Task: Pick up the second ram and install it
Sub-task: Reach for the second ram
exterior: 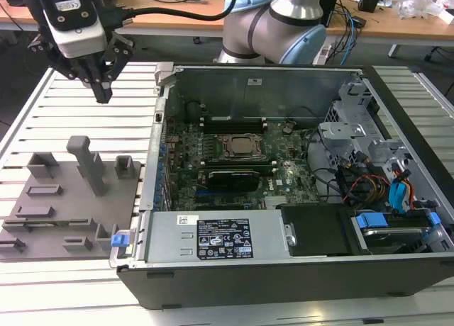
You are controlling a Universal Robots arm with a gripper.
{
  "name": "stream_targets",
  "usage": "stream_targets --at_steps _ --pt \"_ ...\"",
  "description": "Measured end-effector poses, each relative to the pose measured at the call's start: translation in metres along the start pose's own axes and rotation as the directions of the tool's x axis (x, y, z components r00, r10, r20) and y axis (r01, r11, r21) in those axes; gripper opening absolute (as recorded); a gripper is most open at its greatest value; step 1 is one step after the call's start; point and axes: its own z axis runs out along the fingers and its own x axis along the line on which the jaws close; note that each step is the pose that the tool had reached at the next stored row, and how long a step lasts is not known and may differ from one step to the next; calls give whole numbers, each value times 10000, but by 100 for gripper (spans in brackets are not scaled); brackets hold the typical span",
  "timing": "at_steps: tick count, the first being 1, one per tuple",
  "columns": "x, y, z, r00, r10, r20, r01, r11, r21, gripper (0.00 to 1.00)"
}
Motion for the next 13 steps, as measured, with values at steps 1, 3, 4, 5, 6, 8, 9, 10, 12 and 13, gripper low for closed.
stream_targets --at_steps 1,3,4,5,6,8,9,10,12,13 --pt "79 -6 -1 10000 -1 0 1 10000 0 11" --pt "125 -10 -2 10000 -1 -1 1 10000 1 11" --pt "166 -13 -3 10000 -1 -1 1 10000 0 11" --pt "185 -14 -3 10000 0 -1 0 10000 1 11" --pt "204 -16 -3 10000 0 0 0 10000 0 11" --pt "273 -21 -4 10000 -1 -1 1 10000 0 11" --pt "289 -22 -4 10000 -1 -1 1 10000 0 11" --pt "305 -23 -4 10000 -1 -1 1 10000 1 11" --pt "359 -27 -5 10000 -1 -1 1 10000 0 11" --pt "398 -30 -5 10000 0 -1 0 10000 1 11"
